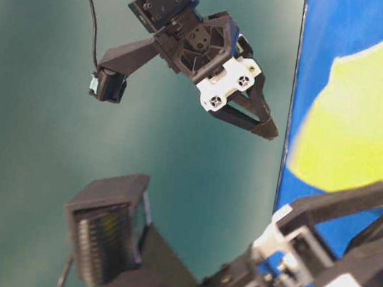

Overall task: Fold the yellow towel.
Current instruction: 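Lower the strip onto the table, open both grippers, retract outward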

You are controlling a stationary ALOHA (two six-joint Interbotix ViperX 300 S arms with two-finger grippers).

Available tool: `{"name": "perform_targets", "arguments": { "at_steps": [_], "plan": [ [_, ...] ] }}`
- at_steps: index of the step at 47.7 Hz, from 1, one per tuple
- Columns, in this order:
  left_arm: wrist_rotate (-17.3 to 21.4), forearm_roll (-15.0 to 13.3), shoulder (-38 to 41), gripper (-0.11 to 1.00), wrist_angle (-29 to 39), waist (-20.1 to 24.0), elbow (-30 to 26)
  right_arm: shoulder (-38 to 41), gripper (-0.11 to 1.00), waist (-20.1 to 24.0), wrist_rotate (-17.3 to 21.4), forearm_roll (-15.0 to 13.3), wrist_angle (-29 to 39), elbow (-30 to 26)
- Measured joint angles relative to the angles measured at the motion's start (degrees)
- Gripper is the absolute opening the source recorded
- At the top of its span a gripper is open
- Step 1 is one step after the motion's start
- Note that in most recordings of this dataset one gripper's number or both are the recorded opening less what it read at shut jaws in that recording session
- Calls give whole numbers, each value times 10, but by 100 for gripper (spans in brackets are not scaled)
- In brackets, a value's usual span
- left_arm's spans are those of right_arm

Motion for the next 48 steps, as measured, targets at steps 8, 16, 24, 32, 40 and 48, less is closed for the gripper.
{"name": "perform_targets", "arguments": {
  "at_steps": [8, 16, 24, 32, 40, 48],
  "plan": [
    [-4, 0, -60, 72, 76, 4, 19, -6, 69, 0, 4, 0, 10, 4],
    [-4, 0, -134, 71, 132, 4, 45, -59, 69, 13, 5, 0, 20, 25],
    [-1, 0, -216, 70, 130, 18, 75, -143, 69, 44, 6, 0, 13, 66],
    [12, 0, -299, 70, 76, 51, 112, -235, 69, 53, 5, 0, -33, 123],
    [37, 1, -374, 70, 0, 94, 163, -335, 69, 56, 4, 0, -86, 192],
    [42, 1, -426, 70, -54, 125, 213, -418, 69, 56, 3, 0, -127, 265]
  ]
}}
